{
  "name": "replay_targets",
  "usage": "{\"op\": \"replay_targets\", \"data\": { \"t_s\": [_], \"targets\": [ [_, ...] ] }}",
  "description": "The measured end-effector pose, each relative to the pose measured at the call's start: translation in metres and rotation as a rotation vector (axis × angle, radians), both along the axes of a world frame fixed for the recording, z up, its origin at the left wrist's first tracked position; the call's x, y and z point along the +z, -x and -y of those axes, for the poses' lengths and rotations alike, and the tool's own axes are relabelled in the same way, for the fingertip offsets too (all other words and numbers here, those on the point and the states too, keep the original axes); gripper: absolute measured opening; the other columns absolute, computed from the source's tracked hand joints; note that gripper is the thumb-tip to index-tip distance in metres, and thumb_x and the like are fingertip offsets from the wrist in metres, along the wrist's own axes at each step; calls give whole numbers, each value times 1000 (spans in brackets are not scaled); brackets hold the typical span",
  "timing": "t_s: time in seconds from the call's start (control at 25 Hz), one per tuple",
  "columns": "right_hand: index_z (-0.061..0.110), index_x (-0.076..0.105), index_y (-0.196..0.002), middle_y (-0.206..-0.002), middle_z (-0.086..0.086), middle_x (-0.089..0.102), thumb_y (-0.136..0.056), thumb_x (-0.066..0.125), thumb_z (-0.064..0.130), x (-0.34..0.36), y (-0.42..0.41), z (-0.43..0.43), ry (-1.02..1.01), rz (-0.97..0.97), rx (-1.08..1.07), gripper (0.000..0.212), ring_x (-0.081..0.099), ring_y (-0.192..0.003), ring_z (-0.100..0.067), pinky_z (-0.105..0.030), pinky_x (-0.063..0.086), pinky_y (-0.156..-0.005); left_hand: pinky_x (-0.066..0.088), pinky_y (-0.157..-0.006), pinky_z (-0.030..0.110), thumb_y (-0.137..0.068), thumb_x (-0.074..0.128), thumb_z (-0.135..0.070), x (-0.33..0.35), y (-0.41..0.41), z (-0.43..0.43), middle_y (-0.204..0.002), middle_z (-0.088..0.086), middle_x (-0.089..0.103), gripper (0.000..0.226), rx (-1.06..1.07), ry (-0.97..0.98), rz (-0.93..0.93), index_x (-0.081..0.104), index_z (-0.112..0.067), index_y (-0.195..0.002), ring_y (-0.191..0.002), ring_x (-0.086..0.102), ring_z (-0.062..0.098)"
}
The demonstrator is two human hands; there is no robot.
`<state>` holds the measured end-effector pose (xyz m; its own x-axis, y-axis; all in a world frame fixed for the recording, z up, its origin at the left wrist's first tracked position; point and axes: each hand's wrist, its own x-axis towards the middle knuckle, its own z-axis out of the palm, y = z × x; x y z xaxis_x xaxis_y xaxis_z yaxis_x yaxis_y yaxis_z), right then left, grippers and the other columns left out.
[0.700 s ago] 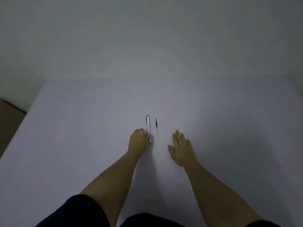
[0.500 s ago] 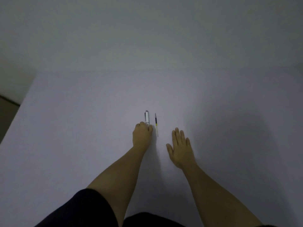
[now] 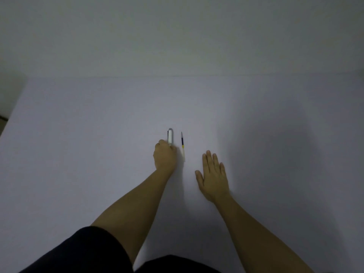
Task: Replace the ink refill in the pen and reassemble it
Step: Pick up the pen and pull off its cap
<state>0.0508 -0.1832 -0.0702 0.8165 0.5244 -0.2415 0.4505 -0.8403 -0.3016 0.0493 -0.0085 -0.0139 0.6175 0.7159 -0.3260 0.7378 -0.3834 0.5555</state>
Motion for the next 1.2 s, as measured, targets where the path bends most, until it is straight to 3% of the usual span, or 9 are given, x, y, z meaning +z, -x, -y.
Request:
{"op": "replay_targets", "data": {
  "t_s": [0.08, 0.16, 0.24, 0.36, 0.6, 0.76, 0.92, 1.04, 1.2],
  "targets": [
    [13, 12, -148, -160, -5, 8, -98, 31, 38, 8, -5, -1, -111, -61, -23, 59, 5, -148, -21, -36, 4, -119, 45, -63, 41, -95, 44, -13, 6, 10, -4, -91, 23, 59, 15, -62, 29, 73, 48, 1, -96, -79, 58, 36],
    [10, 38, -139, -149, -10, 38, -97, 42, 29, 25, -13, -4, -379, -162, -194, 47, 33, -139, -25, -27, 23, -113, 42, -53, 39, -96, 42, -17, 12, 24, -6, -80, 18, 58, 14, -176, 114, 170, 40, -5, -90, -65, 54, 31],
    [13, 56, -125, -125, -9, 60, -94, 50, 25, 46, -19, -8, -642, -261, -407, 33, 57, -115, -21, -15, 40, -93, 41, -50, 35, -97, 42, -24, 19, 40, -8, -73, 9, 58, 17, -326, 165, 239, 40, -8, -90, -58, 51, 23],
    [25, 60, -120, -105, 6, 67, -91, 53, 35, 78, -21, -12, -808, -420, -488, 31, 66, -93, -8, 0, 45, -71, 32, -47, 21, -96, 44, -32, 32, 54, -5, -64, -8, 50, 16, -505, 94, 298, 48, -16, -96, -51, 42, 7],
    [20, 69, -95, -87, 3, 73, -87, 62, 15, 109, -10, -13, -1143, -557, -452, 12, 71, -80, -5, -19, 57, -79, 41, -48, 25, -91, 51, -33, 46, 72, 10, -72, 2, 67, 29, -659, -268, 515, 67, -15, -107, -56, 49, 11],
    [17, 69, -96, -87, 2, 73, -87, 62, 13, 112, -5, -9, -1148, -556, -415, 12, 71, -79, -3, -18, 57, -79, 40, -43, 23, -88, 45, -43, 52, 78, 14, -60, 0, 64, 37, -642, -349, 552, 70, -21, -106, -49, 52, 13],
    [18, 69, -100, -95, -3, 72, -88, 61, 16, 105, -5, -2, -1160, -586, -448, 15, 69, -85, -4, -15, 55, -78, 27, -46, 12, -83, 63, -38, 49, 82, 12, -62, -1, 65, 31, -596, -351, 513, 69, -23, -109, -52, 49, 9],
    [14, 66, -106, -97, -6, 68, -89, 60, 16, 90, -12, 10, -1162, -529, -621, 18, 66, -82, -5, -10, 53, -71, 37, -55, 18, -83, 67, -33, 44, 90, 6, -73, -3, 65, 39, -570, -245, 441, 63, -17, -118, -61, 48, 7],
    [11, 65, -98, -91, -10, 67, -86, 64, 18, 60, -11, 25, -838, -397, -661, 14, 63, -80, -19, -7, 46, -66, 36, -56, 5, -86, 63, -27, 39, 97, 0, -71, -7, 63, 28, -492, -61, 426, 64, -18, -112, -54, 52, 6]
  ]
}}
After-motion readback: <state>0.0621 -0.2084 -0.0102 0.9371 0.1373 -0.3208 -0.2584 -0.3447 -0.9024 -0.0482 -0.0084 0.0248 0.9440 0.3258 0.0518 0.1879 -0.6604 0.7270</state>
